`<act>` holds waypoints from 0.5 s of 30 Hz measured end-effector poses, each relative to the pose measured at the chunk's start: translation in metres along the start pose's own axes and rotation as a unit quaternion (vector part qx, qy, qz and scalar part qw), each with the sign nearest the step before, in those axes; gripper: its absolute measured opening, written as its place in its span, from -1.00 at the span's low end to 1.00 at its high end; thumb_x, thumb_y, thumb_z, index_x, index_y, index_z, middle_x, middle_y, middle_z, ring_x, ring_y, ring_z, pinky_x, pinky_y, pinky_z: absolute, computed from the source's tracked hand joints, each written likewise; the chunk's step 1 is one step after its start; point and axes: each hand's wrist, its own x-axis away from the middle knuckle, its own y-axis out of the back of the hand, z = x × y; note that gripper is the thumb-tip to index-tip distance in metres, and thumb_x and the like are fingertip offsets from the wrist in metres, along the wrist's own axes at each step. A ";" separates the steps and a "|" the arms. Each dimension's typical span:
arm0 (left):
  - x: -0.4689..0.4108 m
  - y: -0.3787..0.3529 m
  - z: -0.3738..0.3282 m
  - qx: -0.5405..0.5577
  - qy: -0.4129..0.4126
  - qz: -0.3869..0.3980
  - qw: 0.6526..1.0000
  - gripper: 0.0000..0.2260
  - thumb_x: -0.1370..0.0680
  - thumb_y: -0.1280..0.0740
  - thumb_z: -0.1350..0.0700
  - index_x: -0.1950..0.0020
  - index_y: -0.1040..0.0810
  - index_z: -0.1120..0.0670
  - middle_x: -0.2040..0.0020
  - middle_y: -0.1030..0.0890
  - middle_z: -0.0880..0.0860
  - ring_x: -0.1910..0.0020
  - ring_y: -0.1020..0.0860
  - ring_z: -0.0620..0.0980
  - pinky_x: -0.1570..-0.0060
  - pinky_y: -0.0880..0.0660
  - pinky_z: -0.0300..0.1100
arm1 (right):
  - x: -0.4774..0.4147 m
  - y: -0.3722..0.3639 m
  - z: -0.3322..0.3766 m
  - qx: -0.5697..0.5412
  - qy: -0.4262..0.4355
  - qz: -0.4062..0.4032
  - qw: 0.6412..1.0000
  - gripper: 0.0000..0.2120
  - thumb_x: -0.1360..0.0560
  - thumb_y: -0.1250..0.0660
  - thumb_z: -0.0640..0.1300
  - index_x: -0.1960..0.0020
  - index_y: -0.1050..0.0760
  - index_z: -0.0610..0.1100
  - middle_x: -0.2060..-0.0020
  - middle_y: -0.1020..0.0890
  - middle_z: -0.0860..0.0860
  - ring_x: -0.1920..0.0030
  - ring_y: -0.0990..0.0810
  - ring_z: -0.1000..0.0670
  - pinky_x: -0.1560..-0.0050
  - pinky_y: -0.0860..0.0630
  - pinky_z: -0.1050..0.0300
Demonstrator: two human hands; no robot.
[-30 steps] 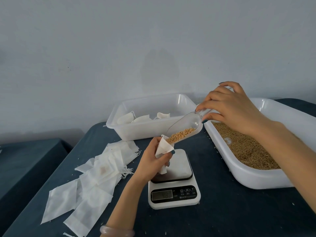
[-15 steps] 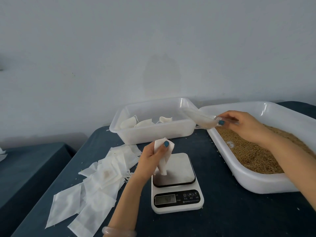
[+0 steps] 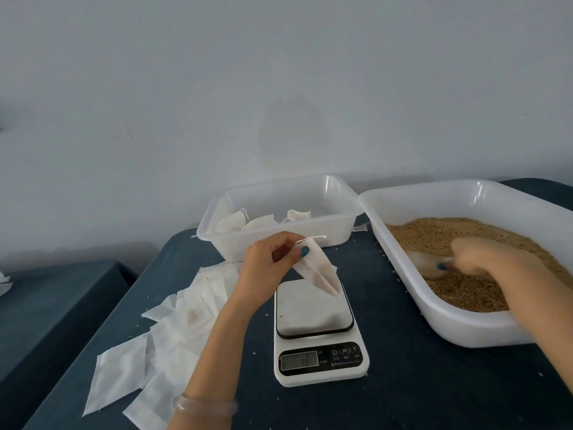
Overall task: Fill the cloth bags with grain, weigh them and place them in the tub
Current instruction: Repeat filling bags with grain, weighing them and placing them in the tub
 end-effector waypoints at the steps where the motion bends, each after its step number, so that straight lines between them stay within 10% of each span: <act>1: 0.001 0.000 0.003 0.007 0.004 0.004 1.000 -0.88 -0.58 -0.40 0.18 0.03 -0.65 -0.06 0.12 -0.68 -0.10 0.17 -0.60 -0.09 0.13 -0.51 -0.30 | 0.001 -0.001 0.001 0.015 0.002 0.007 1.000 -0.75 -0.62 -0.25 -0.06 -0.21 -0.45 -0.21 0.02 -0.55 -0.05 0.04 -0.54 -0.01 0.02 -0.47 0.16; 8: 0.014 -0.007 0.035 0.005 0.077 0.028 0.997 -0.88 -0.59 -0.36 0.15 -0.06 -0.60 -0.06 0.07 -0.67 0.01 0.03 -0.61 0.10 -0.10 -0.53 0.14 | 0.007 0.003 0.017 0.002 0.053 -0.116 0.992 -0.77 -0.60 -0.26 0.02 0.05 -0.48 -0.15 0.14 -0.60 -0.03 0.14 -0.58 -0.03 0.04 -0.57 0.07; 11: 0.022 -0.006 0.040 0.040 0.085 0.020 0.995 -0.73 -0.51 -0.35 -0.16 -0.14 -0.58 -0.06 -0.02 -0.67 -0.04 -0.03 -0.61 0.08 -0.13 -0.55 0.09 | 0.026 0.007 0.044 -0.092 0.162 -0.266 0.946 -0.76 -0.61 -0.20 -0.07 -0.24 -0.46 -0.11 -0.08 -0.59 -0.05 -0.09 -0.53 -0.10 -0.07 -0.53 -0.02; 15: 0.027 -0.005 0.041 0.095 0.079 -0.008 0.992 -0.57 -0.52 -0.23 -0.30 -0.12 -0.59 0.01 -0.07 -0.68 -0.07 -0.12 -0.62 -0.04 -0.15 -0.53 -0.15 | 0.062 0.000 0.094 -0.269 0.298 -0.289 0.869 -0.83 -0.62 -0.18 -0.14 -0.15 -0.48 -0.01 0.05 -0.60 0.12 0.07 -0.56 0.12 0.12 -0.48 0.15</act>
